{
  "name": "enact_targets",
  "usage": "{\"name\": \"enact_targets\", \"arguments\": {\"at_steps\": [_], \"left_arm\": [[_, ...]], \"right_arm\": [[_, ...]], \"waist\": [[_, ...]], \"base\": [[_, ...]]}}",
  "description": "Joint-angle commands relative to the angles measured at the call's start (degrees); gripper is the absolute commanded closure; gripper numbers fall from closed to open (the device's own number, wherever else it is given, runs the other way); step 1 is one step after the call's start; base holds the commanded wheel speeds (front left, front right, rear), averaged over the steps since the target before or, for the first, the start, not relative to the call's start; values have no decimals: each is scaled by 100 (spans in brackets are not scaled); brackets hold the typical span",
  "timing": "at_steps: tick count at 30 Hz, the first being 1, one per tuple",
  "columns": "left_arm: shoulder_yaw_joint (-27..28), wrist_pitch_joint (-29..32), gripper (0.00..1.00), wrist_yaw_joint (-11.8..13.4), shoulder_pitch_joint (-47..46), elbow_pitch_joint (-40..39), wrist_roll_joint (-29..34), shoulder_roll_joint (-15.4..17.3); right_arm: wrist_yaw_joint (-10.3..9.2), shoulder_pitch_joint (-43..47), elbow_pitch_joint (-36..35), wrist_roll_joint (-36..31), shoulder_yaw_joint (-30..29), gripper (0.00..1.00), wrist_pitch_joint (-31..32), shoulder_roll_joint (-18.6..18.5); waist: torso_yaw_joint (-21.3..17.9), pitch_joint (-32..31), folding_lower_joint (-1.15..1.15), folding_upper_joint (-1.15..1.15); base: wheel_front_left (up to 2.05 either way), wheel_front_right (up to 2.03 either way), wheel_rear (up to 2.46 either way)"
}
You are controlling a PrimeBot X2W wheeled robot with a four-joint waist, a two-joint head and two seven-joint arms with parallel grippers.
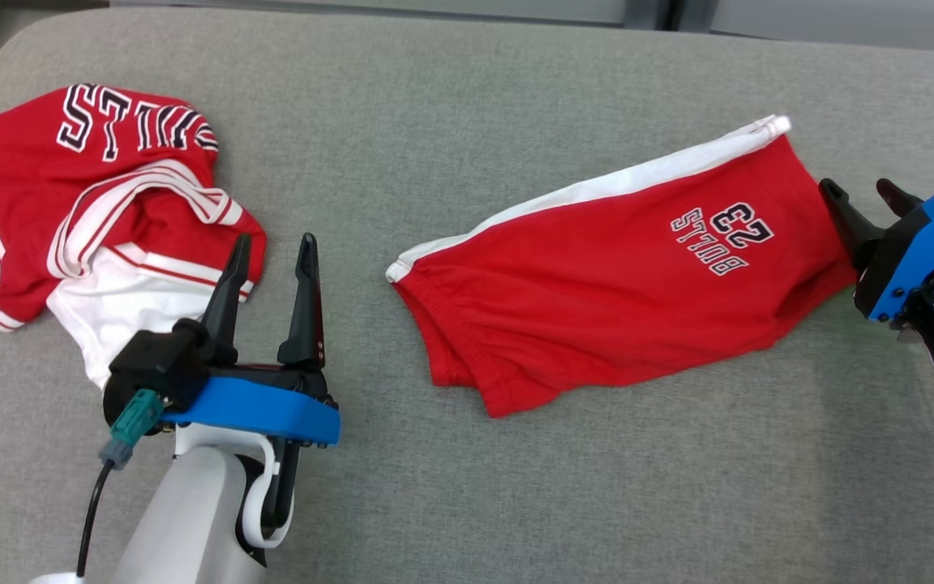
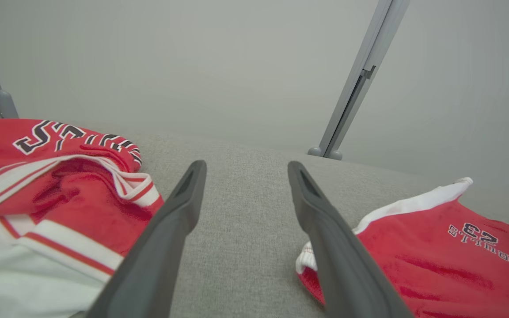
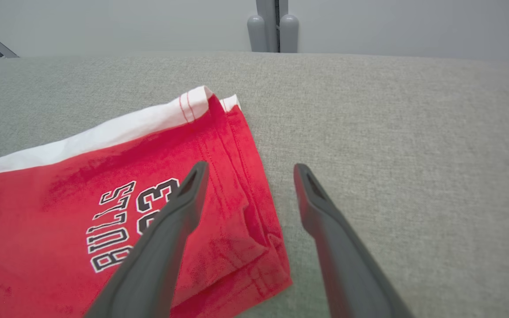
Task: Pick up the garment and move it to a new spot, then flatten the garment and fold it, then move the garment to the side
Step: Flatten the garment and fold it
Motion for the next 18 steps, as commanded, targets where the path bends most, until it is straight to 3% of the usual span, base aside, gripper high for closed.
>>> {"name": "enact_targets", "arguments": {"at_steps": [1, 10, 14, 15, 16, 18], "left_arm": [[98, -24, 0, -39, 40, -46, 133, -28], [600, -25, 0, -372, 189, -103, 718, -309], [717, -25, 0, -447, 176, -53, 832, -390], [741, -25, 0, -468, 172, -44, 857, -400], [759, -25, 0, -482, 170, -35, 881, -407], [787, -26, 0, -499, 177, -18, 914, -415]], "right_arm": [[3, -84, 59, 35, -22, 0, -37, 34], [3, -451, 775, -386, -178, 0, 28, 11], [4, -432, 1170, -505, -142, 0, 192, 167], [4, -411, 1237, -503, -124, 10, 231, 218], [9, -396, 1245, -472, -50, 100, 223, 269], [11, -345, 1174, -386, 68, 100, 101, 282]], "waist": [[88, 94, 1, 0], [416, 357, 1, 0], [451, 378, 1, 0], [447, 375, 1, 0], [437, 368, 1, 0], [388, 334, 1, 0]], "base": [[0, 0, 0], [0, 0, 0], [0, 0, 0], [0, 0, 0], [0, 0, 0], [0, 0, 0]]}}
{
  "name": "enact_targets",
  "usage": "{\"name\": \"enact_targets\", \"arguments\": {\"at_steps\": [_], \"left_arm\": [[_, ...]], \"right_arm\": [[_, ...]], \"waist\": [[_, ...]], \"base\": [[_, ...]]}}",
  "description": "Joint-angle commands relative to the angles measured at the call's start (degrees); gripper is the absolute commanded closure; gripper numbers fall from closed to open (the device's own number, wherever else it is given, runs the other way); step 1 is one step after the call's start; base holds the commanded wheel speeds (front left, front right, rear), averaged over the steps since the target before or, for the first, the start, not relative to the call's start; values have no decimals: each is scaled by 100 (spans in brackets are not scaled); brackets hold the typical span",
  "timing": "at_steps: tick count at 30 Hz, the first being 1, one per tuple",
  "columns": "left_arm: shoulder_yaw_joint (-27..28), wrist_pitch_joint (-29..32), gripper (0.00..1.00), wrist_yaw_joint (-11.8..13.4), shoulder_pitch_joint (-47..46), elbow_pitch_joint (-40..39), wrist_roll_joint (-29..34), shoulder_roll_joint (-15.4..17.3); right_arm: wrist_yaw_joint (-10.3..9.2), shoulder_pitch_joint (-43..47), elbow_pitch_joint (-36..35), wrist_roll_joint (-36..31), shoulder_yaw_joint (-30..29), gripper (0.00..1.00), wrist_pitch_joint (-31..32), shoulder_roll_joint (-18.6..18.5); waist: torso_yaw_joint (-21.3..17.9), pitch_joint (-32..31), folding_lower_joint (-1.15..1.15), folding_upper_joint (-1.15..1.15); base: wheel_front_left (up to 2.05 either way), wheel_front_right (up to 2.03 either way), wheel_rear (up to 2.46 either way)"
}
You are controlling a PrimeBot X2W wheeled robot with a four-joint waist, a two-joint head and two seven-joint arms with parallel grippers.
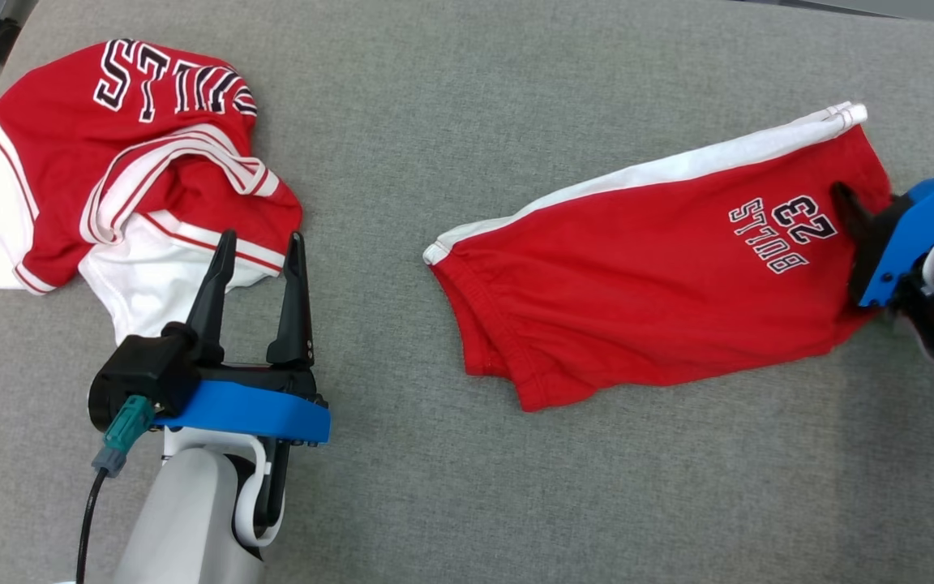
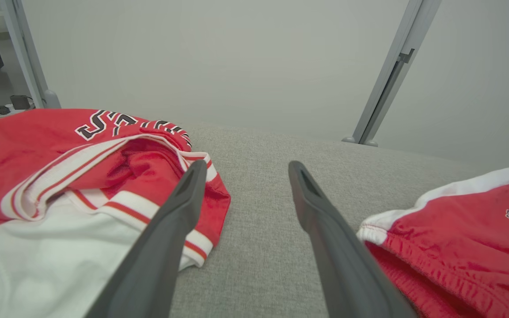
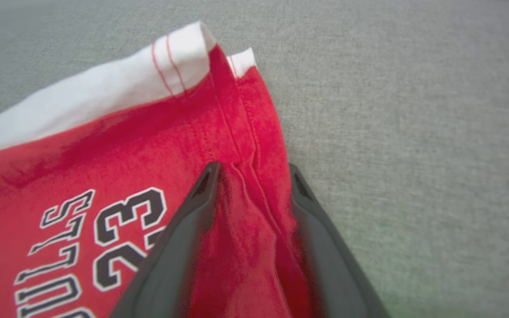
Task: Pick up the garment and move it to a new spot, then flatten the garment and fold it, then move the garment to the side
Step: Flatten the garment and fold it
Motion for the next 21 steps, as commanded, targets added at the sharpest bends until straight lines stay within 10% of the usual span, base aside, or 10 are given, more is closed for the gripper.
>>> {"name": "enact_targets", "arguments": {"at_steps": [1, 21], "left_arm": [[27, -26, 0, -32, 33, 12, 27, -1], [-37, -26, 0, -94, 461, 298, 114, 317]], "right_arm": [[18, 244, 60, 61, 130, 100, -9, 105], [12, 1527, -928, -281, -1182, 100, -894, -407]], "waist": [[-56, -43, 0, 0], [-764, -927, 0, 0]], "base": [[0, 0, 0], [0, 0, 0]]}}
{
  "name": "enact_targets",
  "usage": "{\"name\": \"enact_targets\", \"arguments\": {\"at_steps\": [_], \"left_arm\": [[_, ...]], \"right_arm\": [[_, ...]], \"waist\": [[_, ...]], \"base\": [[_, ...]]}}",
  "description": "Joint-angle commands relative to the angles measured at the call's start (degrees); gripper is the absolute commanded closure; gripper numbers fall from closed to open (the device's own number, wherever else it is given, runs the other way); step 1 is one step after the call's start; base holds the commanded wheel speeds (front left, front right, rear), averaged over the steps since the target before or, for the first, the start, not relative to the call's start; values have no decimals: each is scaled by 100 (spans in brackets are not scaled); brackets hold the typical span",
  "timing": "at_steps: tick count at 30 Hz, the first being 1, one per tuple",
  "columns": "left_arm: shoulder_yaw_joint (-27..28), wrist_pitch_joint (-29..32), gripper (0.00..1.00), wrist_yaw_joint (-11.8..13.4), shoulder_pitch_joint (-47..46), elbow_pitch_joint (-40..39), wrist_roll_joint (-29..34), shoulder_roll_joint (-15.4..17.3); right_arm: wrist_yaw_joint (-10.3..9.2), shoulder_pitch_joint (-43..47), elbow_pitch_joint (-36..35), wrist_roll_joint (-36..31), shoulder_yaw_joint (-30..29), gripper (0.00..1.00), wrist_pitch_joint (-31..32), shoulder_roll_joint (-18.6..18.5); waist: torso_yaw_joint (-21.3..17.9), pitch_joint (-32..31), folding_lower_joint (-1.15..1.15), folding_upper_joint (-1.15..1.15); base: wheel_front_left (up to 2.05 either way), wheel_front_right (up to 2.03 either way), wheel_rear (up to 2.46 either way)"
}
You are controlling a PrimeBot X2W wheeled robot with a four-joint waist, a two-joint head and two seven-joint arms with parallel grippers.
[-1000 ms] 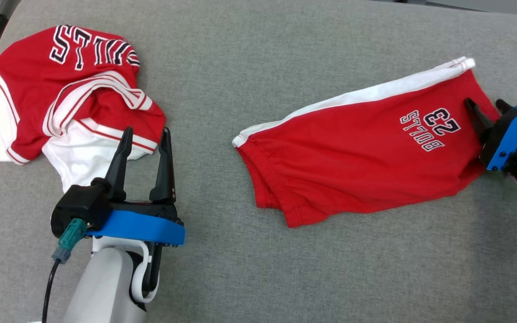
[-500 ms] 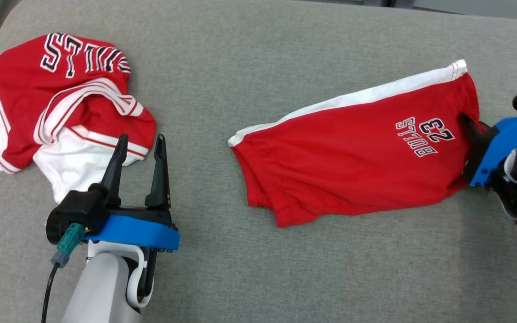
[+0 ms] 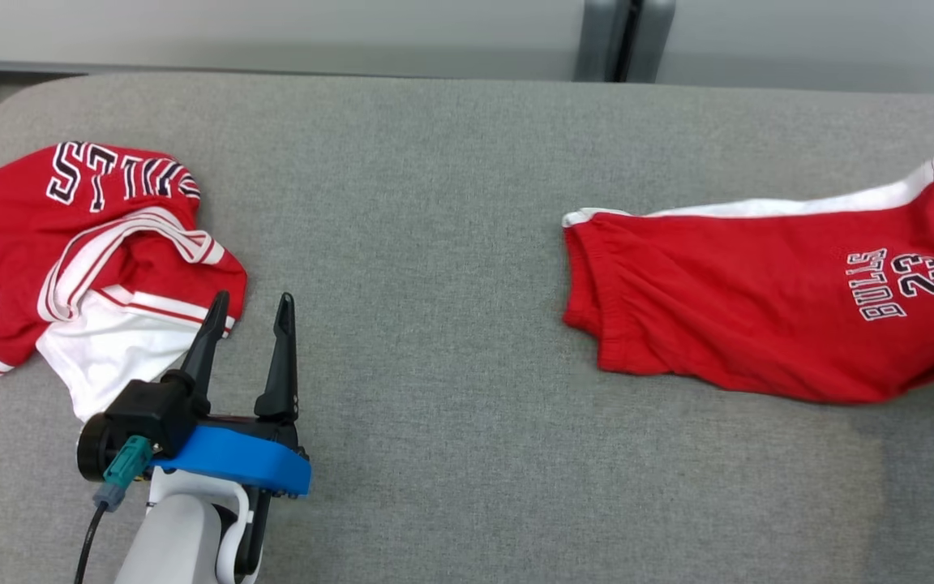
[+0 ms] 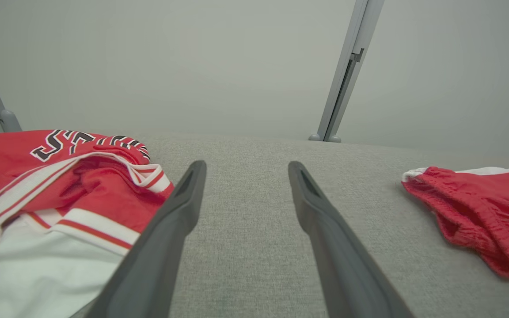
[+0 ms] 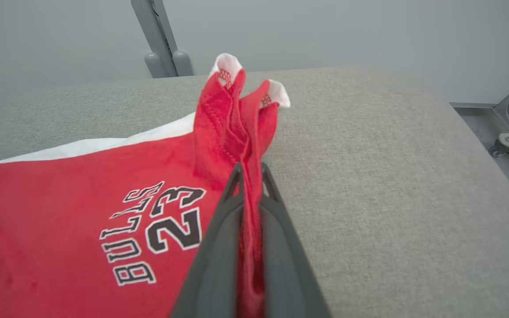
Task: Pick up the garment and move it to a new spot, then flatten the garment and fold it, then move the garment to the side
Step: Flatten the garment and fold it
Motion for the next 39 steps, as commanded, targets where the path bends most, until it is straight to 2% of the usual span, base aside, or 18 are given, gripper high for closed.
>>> {"name": "enact_targets", "arguments": {"at_steps": [1, 6, 13, 18, 26, 27, 28, 32, 35, 39], "left_arm": [[-27, -26, 0, -34, 48, 11, -6, 28], [-149, -26, 0, -23, 127, 110, -66, 84], [-349, -26, 0, -24, 53, 144, -141, 159], [-470, -26, 0, -24, -60, 148, -187, 124], [-768, -26, 0, -24, -227, 230, -259, 70], [-783, -26, 0, -24, -252, 238, -255, 66], [-787, -26, 0, -24, -270, 243, -259, 67], [-730, -26, 0, -24, -237, 229, -262, 69], [-654, -26, 0, -25, -164, 219, -263, 65], [-535, -26, 0, -19, -44, 192, -250, 67]], "right_arm": [[3, 84, -42, -54, -9, 100, 26, 15], [3, 219, -518, -218, 40, 100, 259, 343], [3, -14, -1018, -315, 890, 100, 744, 884], [3, -362, -725, -286, 1601, 100, 1017, 1188], [3, -739, 55, -324, 2123, 100, 1011, 1471], [3, -770, 131, -319, 2156, 77, 963, 1485], [3, -800, 183, -299, 2180, 0, 916, 1502], [3, -922, 260, -99, 2219, 0, 634, 1539], [3, -948, 64, 221, 2206, 0, 405, 1495], [2, -731, -349, 457, 2007, 0, 92, 1144]], "waist": [[-39, -56, 0, 0], [-24, -246, 0, 0], [86, -308, 0, 0], [290, -231, 0, 0], [633, -133, 0, 0], [651, -126, 0, 0], [659, -122, 0, 0], [612, -117, 0, 0], [525, -159, 0, 0], [373, -269, 0, 0]], "base": [[0, 0, 0], [0, 0, 0], [0, 0, 0], [0, 0, 0], [0, 0, 0], [0, 0, 0], [0, 0, 0], [0, 0, 0], [0, 0, 0], [0, 0, 0]]}}
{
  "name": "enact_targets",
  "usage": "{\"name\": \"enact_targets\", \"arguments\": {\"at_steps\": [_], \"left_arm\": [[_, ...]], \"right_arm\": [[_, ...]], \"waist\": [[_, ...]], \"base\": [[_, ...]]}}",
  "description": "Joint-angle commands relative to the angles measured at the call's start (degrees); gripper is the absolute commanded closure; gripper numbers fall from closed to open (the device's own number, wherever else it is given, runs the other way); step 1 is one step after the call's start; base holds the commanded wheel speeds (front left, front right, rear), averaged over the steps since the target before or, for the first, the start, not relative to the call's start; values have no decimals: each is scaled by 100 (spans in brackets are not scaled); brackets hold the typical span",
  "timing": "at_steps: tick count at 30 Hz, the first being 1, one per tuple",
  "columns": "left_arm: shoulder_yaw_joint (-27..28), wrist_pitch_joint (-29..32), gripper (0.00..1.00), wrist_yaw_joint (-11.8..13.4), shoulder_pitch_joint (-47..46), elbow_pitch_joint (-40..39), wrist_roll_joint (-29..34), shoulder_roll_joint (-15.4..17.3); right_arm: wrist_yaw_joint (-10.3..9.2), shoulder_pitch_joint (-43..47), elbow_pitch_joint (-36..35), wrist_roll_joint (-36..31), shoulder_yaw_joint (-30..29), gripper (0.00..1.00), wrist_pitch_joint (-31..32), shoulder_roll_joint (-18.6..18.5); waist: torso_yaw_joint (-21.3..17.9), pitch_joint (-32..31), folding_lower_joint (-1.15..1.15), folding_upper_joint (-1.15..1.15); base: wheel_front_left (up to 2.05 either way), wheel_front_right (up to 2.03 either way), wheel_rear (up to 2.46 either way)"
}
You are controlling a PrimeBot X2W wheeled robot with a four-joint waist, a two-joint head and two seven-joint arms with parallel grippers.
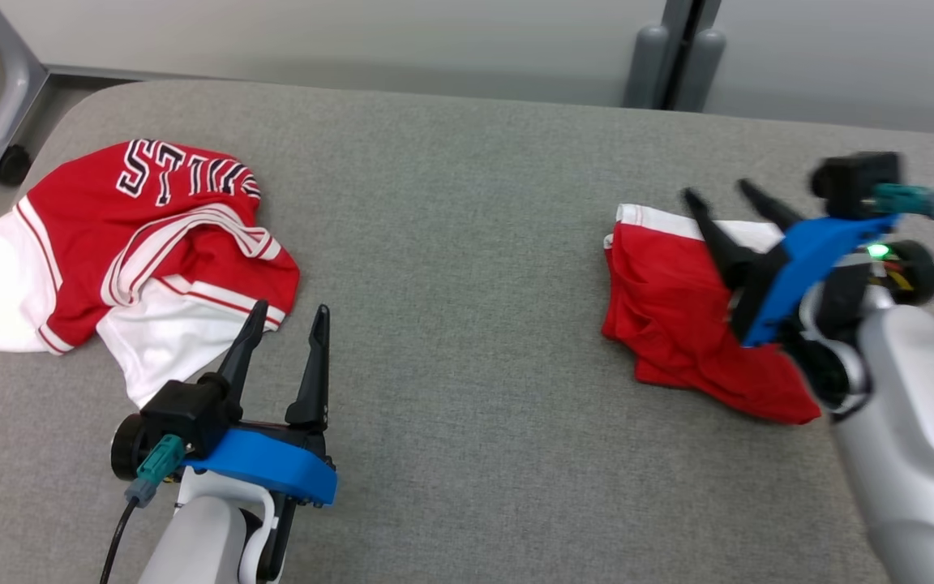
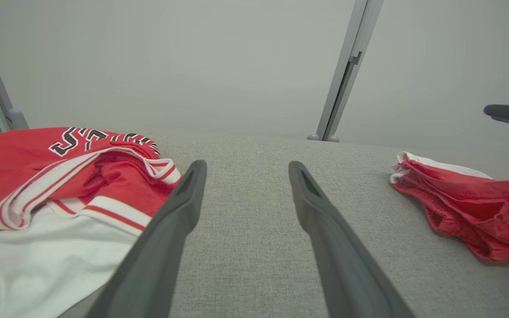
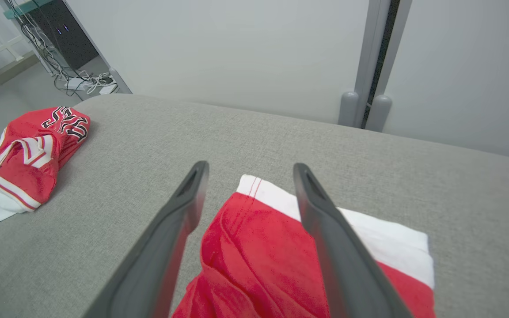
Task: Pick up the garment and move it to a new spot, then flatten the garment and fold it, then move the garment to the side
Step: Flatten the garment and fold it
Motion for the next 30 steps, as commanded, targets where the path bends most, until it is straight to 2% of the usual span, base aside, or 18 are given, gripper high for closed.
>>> {"name": "enact_targets", "arguments": {"at_steps": [1, 6, 10, 11, 12, 15, 20, 26, 30], "left_arm": [[25, -26, 0, -1, 66, -25, 19, 18], [111, -26, 0, -1, 138, -40, 61, -1], [63, -26, 0, -3, 84, -27, 114, -8], [56, -26, 0, -4, 64, -19, 117, -9], [50, -26, 0, -4, 46, -7, 126, -7], [54, -26, 0, -5, -5, 19, 124, 5], [55, -26, 0, -7, -46, 42, 126, 26], [35, -26, 0, -7, 56, 88, 101, 27], [121, -26, 0, -6, 192, 90, 57, 17]], "right_arm": [[3, 171, -64, 6, -69, 0, -73, -130], [3, 727, -247, -259, -521, 0, -185, -579], [3, 1110, -96, -598, -690, 0, -275, -632], [3, 1153, -63, -725, -646, 56, -322, -609], [3, 1188, -16, -826, -560, 100, -331, -548], [3, 1158, 131, -983, -244, 100, -355, -351], [3, 931, 365, -968, 618, 100, -446, -57], [2, 1005, 143, -256, 1893, 100, -376, 48], [2, 1151, -327, 271, 2218, 100, -387, -135]], "waist": [[-79, -78, 0, 0], [-184, -189, 0, 0], [-175, -188, 0, 0], [-170, -181, 0, 0], [-166, -172, 0, 0], [-161, -133, 0, 0], [-153, -110, 0, 0], [-168, -246, 0, 0], [-239, -392, 0, 0]], "base": [[0, 0, 0], [0, 0, 0], [0, 0, 0], [0, 0, 0], [0, 0, 0], [0, 0, 0], [0, 0, 0], [0, 0, 0], [0, 0, 0]]}}
